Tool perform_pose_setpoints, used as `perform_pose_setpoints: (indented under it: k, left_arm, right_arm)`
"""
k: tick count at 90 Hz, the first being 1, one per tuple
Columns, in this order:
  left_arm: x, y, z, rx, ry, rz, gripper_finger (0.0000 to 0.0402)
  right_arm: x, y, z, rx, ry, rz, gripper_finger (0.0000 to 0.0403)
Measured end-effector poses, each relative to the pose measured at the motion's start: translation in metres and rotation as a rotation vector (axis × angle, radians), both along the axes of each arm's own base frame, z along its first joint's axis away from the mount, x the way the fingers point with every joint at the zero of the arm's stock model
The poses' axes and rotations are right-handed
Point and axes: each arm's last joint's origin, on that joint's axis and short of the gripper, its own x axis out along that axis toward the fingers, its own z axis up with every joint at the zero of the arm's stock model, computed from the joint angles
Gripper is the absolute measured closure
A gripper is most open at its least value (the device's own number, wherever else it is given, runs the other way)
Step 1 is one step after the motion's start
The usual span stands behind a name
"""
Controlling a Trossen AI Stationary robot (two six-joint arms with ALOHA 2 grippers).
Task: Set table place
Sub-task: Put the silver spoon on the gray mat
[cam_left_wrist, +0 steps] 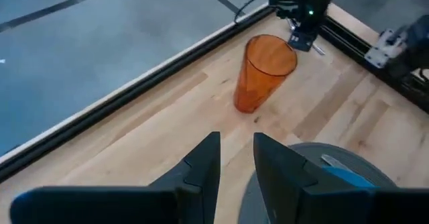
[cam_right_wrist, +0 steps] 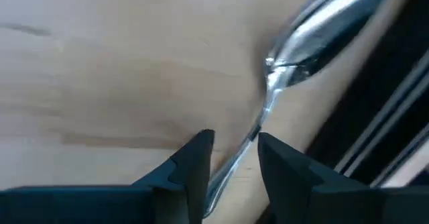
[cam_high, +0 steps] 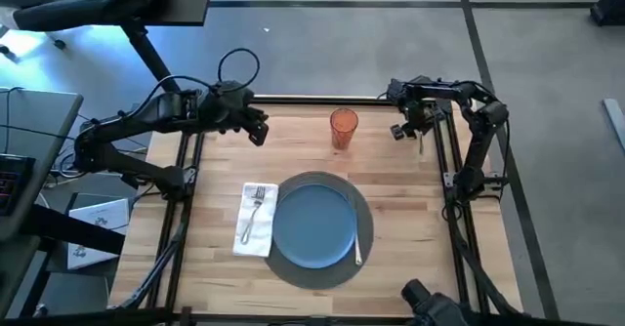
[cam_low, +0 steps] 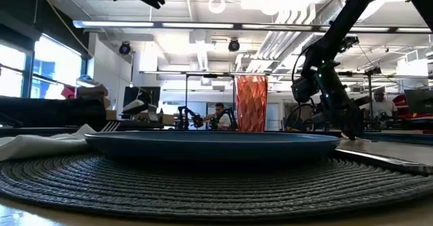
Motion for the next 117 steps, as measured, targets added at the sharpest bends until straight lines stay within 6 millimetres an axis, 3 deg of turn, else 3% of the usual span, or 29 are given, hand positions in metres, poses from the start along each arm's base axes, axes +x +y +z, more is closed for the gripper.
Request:
perform_pose_setpoints:
  k: [25,47,78,97,117]
  left_arm:
    - [0.001,-0.003,0.000,-0.017,-0.009,-0.010,0.0326]
    - [0.001,-0.005,0.000,-0.015,-0.009,-0.016,0.0326]
    - [0.001,-0.005,0.000,-0.021,-0.012,-0.012,0.0326]
    - [0.001,-0.005,0.000,-0.021,-0.012,-0.012,0.0326]
    - [0.001,-0.005,0.000,-0.025,-0.014,-0.017,0.0326]
  right_arm:
    - [-0.014,-0.007,0.000,0.101,-0.147,-0.057,0.0320]
    - [-0.005,0.002,0.003,0.175,-0.237,0.003,0.0320]
    - [0.024,0.061,-0.011,0.299,-0.168,0.246,0.0320]
    - [0.037,0.091,0.009,0.232,-0.163,0.259,0.0320]
    - [0.031,0.106,0.031,0.159,-0.212,0.180,0.0320]
